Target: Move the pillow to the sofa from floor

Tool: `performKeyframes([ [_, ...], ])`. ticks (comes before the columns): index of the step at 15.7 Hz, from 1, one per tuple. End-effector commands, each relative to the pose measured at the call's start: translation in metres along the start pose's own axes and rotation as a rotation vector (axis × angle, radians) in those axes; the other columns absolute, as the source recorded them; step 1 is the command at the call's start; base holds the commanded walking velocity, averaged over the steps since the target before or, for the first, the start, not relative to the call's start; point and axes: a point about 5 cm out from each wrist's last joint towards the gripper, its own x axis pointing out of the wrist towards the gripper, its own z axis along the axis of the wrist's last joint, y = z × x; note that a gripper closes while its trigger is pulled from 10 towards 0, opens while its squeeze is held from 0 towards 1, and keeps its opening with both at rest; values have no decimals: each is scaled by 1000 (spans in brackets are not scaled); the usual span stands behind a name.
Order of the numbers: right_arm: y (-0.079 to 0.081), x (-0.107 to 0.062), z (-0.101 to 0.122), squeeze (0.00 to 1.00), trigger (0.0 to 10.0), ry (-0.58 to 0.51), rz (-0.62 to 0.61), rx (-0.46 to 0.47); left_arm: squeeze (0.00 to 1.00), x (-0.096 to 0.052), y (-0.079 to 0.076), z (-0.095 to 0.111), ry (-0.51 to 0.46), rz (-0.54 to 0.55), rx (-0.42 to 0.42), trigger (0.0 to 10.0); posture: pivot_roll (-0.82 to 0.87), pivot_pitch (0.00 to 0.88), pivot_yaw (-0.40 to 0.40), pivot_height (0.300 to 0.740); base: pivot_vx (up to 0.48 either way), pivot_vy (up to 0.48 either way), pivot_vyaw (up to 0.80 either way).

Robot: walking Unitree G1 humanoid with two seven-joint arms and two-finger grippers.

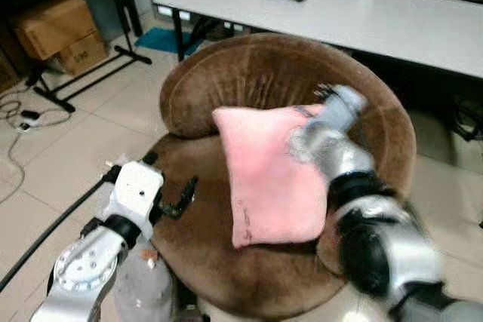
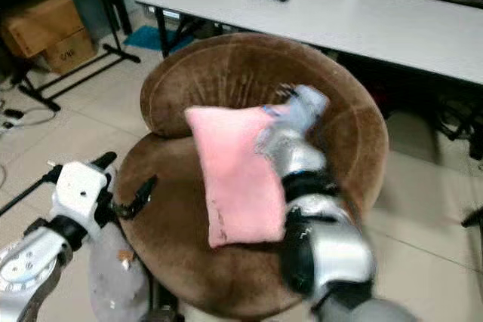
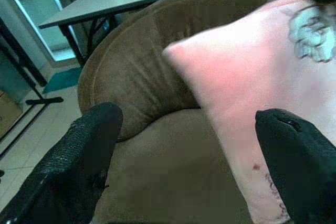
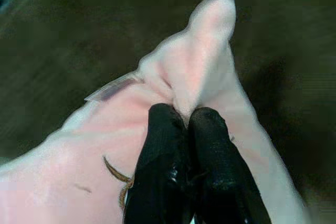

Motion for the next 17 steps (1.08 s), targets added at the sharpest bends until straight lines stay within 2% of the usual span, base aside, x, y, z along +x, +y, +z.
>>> performKeyframes([
  [1,-18,6,29,0,10000,-76,-104,109,0,0,3,4,-9,-7,6,10000,191,0,-13,740,0,0,0],
  [2,-29,9,43,0,10000,-107,-146,161,0,0,5,4,-9,-7,9,10000,191,0,-13,740,0,0,0],
  [4,-39,11,57,0,10000,-143,-176,203,0,1,7,5,-9,-8,11,10000,182,0,-5,740,0,0,0],
  [6,-51,15,58,0,10000,-148,-224,213,0,3,6,7,-17,-23,10,10000,179,0,-2,740,0,0,0],
  [8,-56,17,42,0,10000,-114,-246,191,0,4,2,6,-9,-59,-1,10000,175,0,1,740,0,0,0],
  [10,-65,20,13,0,10000,-33,-289,186,0,2,-6,1,28,-137,-22,10000,171,0,9,740,0,0,0],
  [12,-69,20,-4,0,10000,16,-313,187,0,2,-7,-1,40,-158,-40,10000,166,0,19,740,0,0,0],
  [17,-55,16,-30,0,10000,97,-277,161,0,5,2,0,49,-178,-36,10000,164,0,27,740,0,0,0],
])
